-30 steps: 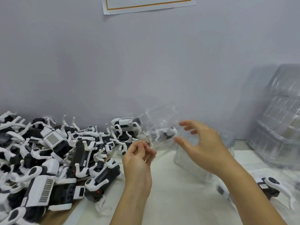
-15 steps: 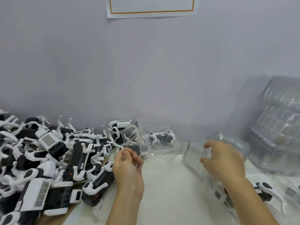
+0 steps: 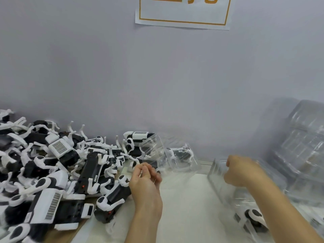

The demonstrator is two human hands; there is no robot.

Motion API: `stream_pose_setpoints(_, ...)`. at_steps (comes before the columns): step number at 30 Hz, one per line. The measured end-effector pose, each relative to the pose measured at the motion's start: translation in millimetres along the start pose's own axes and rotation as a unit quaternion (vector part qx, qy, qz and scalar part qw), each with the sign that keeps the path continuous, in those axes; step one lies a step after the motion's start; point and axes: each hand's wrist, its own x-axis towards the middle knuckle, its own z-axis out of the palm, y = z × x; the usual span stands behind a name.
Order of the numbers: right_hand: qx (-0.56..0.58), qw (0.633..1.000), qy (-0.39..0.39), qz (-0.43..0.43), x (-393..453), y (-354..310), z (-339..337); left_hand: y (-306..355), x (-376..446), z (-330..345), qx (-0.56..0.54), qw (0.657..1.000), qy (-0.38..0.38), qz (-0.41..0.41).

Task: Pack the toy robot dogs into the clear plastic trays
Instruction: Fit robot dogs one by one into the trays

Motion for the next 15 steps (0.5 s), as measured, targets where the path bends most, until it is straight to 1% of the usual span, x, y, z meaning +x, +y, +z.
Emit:
stream_pose_setpoints(2, 0.009, 1.0, -0.026, -0.007, 0, -2, -4, -1, 0, 0, 0.005, 1.0, -0.001, -0.001)
stream_pose_setpoints(4, 0.026, 0.999, -0.012, -0.014, -2, -3, -6, -1, 0, 0, 0.007, 1.0, -0.002, -0.001)
stream_pose_setpoints(7, 0.046, 0.997, 0.03, -0.051, -5, -5, -4, -1, 1, 0, 0.005, 1.0, -0.003, -0.001)
stream_pose_setpoints(10, 0.119, 0.989, 0.007, -0.091, -11, -6, 8, 0, 0, 0, 0.001, 1.0, -0.007, -0.002)
stream_pose_setpoints(12, 0.128, 0.985, 0.004, -0.116, -15, -6, 17, 0, 0, 1, 0.005, 1.0, -0.009, 0.0)
stream_pose_setpoints(14, 0.14, 0.979, 0.031, -0.148, -21, -6, 26, -1, 0, 1, 0.011, 1.0, -0.006, 0.003)
stream_pose_setpoints(15, 0.166, 0.97, 0.06, -0.17, -23, -8, 30, -1, 0, 1, 0.016, 1.0, -0.004, 0.004)
